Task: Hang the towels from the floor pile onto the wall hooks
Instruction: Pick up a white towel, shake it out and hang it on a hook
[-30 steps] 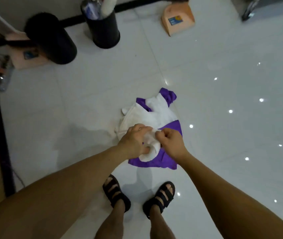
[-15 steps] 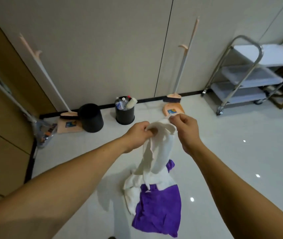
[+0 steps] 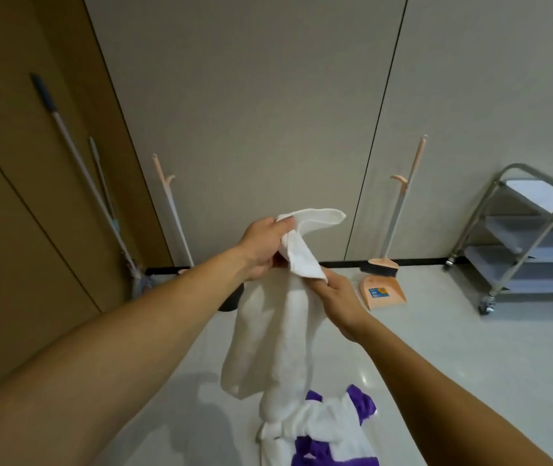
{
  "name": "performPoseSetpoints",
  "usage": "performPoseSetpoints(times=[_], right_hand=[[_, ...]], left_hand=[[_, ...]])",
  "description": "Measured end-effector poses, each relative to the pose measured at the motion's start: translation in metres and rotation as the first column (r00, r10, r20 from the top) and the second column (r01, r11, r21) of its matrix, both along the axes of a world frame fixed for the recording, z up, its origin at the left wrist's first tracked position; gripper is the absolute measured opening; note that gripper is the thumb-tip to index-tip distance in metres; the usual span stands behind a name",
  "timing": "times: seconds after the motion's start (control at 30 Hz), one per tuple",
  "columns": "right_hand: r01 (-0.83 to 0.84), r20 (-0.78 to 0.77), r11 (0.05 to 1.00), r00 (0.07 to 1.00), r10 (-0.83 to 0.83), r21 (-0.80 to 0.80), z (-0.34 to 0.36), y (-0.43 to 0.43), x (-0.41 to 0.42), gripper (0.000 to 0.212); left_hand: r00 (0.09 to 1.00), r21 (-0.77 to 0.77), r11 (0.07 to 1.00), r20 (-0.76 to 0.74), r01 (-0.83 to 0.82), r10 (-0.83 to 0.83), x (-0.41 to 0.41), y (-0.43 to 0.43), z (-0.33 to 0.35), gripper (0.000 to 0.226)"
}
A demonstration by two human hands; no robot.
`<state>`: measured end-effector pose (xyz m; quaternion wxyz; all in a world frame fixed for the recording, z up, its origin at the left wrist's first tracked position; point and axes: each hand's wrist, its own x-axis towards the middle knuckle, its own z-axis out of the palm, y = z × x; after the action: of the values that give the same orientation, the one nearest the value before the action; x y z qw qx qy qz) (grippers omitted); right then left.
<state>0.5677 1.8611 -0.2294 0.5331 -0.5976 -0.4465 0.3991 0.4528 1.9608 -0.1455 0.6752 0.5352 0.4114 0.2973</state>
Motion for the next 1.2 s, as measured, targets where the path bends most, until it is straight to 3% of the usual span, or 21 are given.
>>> performPoseSetpoints(times=[0.1,0.2,0.37,0.53,0.63,0.73,0.83,0.93,0.97,1.07,1.13,1.2], right_hand=[[-0.240,-0.174,0.970,0.954,0.243,0.040,0.021,0.004,-0.004,0.026],[-0.380,-0.189,0.925,0.906,0.379,0.034,0.034,0.007,-0.016,0.043],[-0.084,-0.170,0.996,0.982,0.084,0.006,0.046,0.022,-0.024,0.033],[-0.256,-0.144,0.958,0.951,0.273,0.129,0.045,0.024,-0.028,0.026],[-0.058,-0.041,0.995,0.997,0.062,0.087,0.051,0.032,-0.027,0.010],[0.105,-0.090,0.990,0.991,-0.096,0.099,0.066,0.034,-0.016,0.009],[-0.191,-0.042,0.965,0.979,0.202,0.182,0.072,0.024,-0.020,0.017],[-0.516,0.046,0.845,0.856,0.515,0.137,0.061,0.017,-0.044,0.072],[-0.552,0.110,0.831,0.832,0.544,0.065,0.056,0.015,-0.054,0.076],[-0.567,0.257,0.821,0.786,0.562,-0.064,0.048,0.014,-0.077,0.037],[-0.510,0.218,0.859,0.835,0.505,-0.035,0.054,0.014,-0.084,0.023],[-0.436,0.125,0.900,0.893,0.431,0.013,0.071,0.015,-0.092,0.009]], left_hand=[[0.989,0.035,0.989,-0.001,-0.145,0.145,-0.011,0.004,0.019,0.018],[0.973,0.064,0.975,-0.077,-0.212,0.217,-0.024,0.002,0.034,0.016],[0.957,0.187,0.965,-0.191,-0.182,0.217,-0.046,-0.007,0.047,0.016],[0.961,0.180,0.976,-0.222,-0.125,0.164,-0.061,-0.017,0.055,0.027],[0.963,0.275,0.956,-0.214,-0.099,0.161,-0.067,-0.019,0.064,0.022],[0.931,0.426,0.895,-0.259,-0.131,0.259,-0.076,-0.020,0.082,0.014],[0.916,0.390,0.902,-0.265,-0.184,0.301,-0.078,-0.025,0.089,0.011],[0.952,0.266,0.929,-0.099,-0.256,0.291,-0.067,-0.038,0.102,0.013],[0.956,0.240,0.931,-0.038,-0.275,0.292,-0.064,-0.042,0.109,0.013],[0.963,0.233,0.935,0.054,-0.268,0.263,-0.071,-0.047,0.125,0.022],[0.979,0.213,0.958,0.112,-0.194,0.173,-0.083,-0.050,0.123,0.027],[0.967,0.149,0.966,0.178,-0.211,0.183,-0.105,-0.053,0.105,0.023]])
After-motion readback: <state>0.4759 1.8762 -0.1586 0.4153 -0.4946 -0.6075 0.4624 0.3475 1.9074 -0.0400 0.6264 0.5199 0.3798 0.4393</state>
